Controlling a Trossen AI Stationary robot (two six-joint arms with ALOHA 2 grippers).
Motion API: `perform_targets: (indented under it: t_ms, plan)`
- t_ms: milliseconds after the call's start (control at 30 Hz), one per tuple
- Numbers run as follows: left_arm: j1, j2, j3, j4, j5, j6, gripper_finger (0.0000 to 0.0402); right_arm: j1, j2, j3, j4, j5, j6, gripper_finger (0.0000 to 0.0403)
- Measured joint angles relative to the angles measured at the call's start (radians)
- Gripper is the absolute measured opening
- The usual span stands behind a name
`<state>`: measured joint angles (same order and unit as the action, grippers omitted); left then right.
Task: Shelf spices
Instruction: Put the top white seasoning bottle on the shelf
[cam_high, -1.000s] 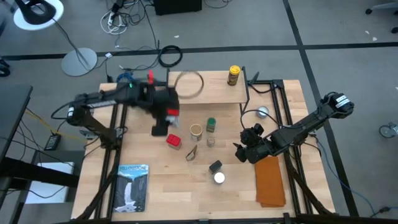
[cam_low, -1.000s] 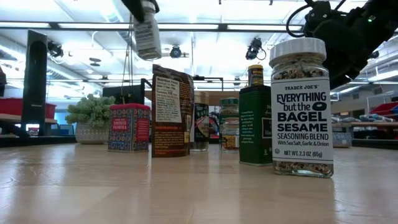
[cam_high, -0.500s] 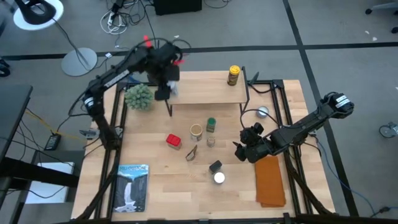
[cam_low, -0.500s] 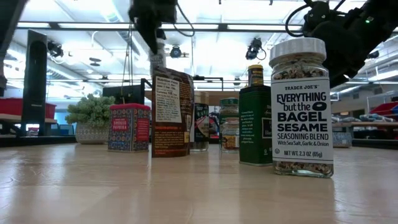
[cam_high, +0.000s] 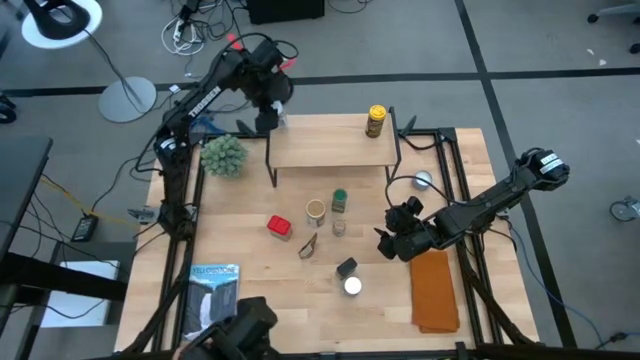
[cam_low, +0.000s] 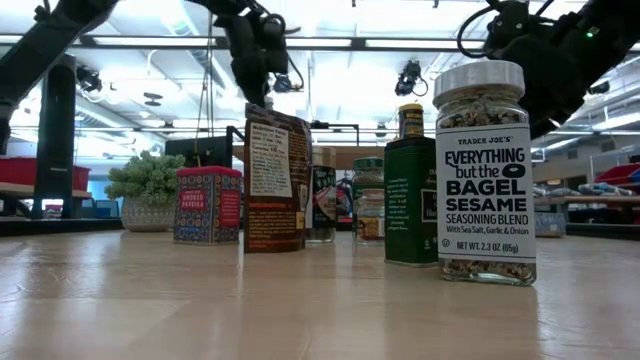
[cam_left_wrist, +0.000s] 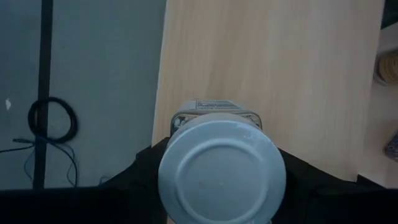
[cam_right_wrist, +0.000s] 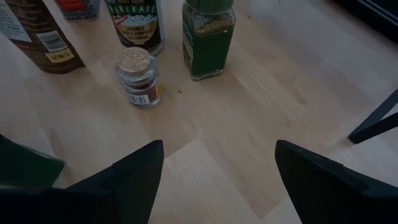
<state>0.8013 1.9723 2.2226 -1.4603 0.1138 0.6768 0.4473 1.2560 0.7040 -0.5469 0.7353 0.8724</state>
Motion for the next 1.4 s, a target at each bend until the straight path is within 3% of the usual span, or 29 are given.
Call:
perform_targets:
  t_ms: [1400]
  plan:
    - [-0.011, 0.021, -0.001, 0.068, -0.015, -0.135, 0.0218, 0.000, 0.000, 0.000, 0.000, -0.002, -0.012, 0.0307]
